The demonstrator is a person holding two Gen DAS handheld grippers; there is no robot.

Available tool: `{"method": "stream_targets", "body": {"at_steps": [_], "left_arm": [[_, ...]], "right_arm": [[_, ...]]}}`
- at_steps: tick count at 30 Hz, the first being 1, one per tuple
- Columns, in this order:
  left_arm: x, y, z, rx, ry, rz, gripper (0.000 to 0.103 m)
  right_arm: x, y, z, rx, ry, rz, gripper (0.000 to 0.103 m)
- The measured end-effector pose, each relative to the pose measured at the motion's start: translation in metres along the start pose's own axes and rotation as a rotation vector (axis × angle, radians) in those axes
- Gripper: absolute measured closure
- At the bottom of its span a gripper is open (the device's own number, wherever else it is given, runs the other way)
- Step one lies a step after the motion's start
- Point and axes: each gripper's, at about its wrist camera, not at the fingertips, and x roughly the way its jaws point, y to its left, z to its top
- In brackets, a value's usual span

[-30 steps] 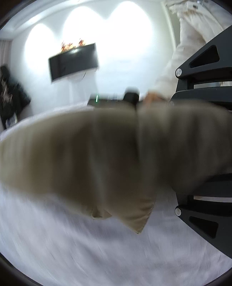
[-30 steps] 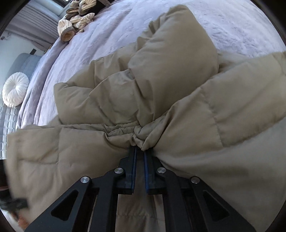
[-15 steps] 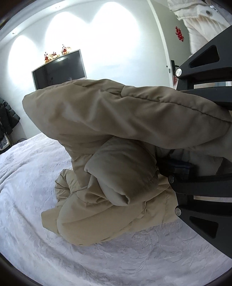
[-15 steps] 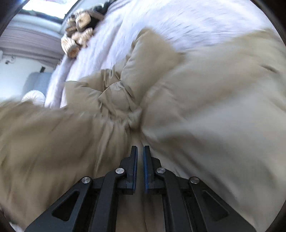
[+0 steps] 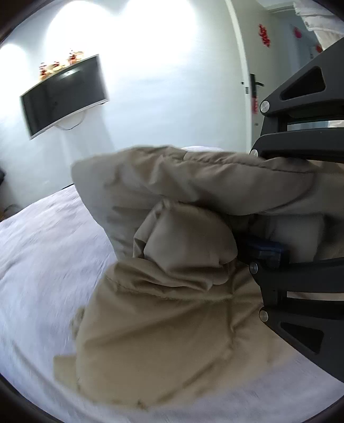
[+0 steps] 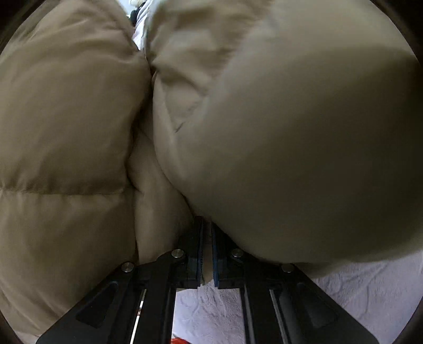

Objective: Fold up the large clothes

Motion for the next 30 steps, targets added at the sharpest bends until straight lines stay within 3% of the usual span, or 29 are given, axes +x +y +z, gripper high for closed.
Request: {"method": "stream_targets", "body": {"at_steps": [1,2,5,9,10,12,13,16,19,22,25,26,27,28,30], "left_arm": [[0.011,-0.003,0.005,0.002,0.009,-0.006,0.067],[0.021,-0.005,0.009,0.003,0.018,-0.021,0.055],[0.051,-0.009,0.024,-0.004,0.025,-0.069,0.034],[0.091,-0.013,0.043,-0.022,0.043,-0.078,0.031],[0.101,-0.015,0.049,-0.020,0.052,-0.072,0.031],[0.111,-0.015,0.050,-0.006,0.064,-0.053,0.031],[0.119,-0.019,0.055,0.004,0.069,-0.031,0.031],[0.134,-0.031,0.058,0.002,0.080,0.002,0.031],[0.139,-0.038,0.052,0.002,0.089,0.025,0.031],[0.132,-0.016,0.043,0.018,0.104,0.057,0.031],[0.125,-0.025,0.043,0.026,0.115,0.080,0.031],[0.119,-0.027,0.041,0.041,0.114,0.083,0.031],[0.116,-0.026,0.043,0.056,0.109,0.084,0.031],[0.103,-0.037,0.043,0.104,0.087,0.088,0.031],[0.078,-0.048,0.040,0.177,0.032,0.120,0.031]], "right_arm": [[-0.004,-0.002,-0.001,0.006,0.001,0.016,0.099],[-0.009,-0.004,-0.002,0.013,-0.001,0.028,0.099],[-0.038,-0.013,-0.007,0.040,-0.033,0.058,0.098],[-0.090,-0.019,-0.014,0.031,-0.112,-0.023,0.089],[-0.101,-0.017,-0.014,0.021,-0.134,-0.058,0.083],[-0.129,-0.016,-0.017,0.008,-0.194,-0.117,0.033],[-0.144,-0.016,-0.019,0.006,-0.227,-0.123,0.025],[-0.176,-0.015,-0.023,0.025,-0.301,-0.113,0.025],[-0.199,-0.011,-0.025,0.042,-0.353,-0.030,0.025],[-0.198,0.001,-0.018,0.041,-0.366,0.022,0.025],[-0.182,0.003,0.001,0.070,-0.361,0.006,0.025],[-0.174,0.003,0.009,0.082,-0.360,-0.003,0.037],[-0.170,-0.001,0.020,0.086,-0.351,-0.010,0.071],[-0.165,-0.004,0.025,0.090,-0.338,-0.039,0.082],[-0.159,-0.001,0.033,0.062,-0.351,-0.123,0.086]]}}
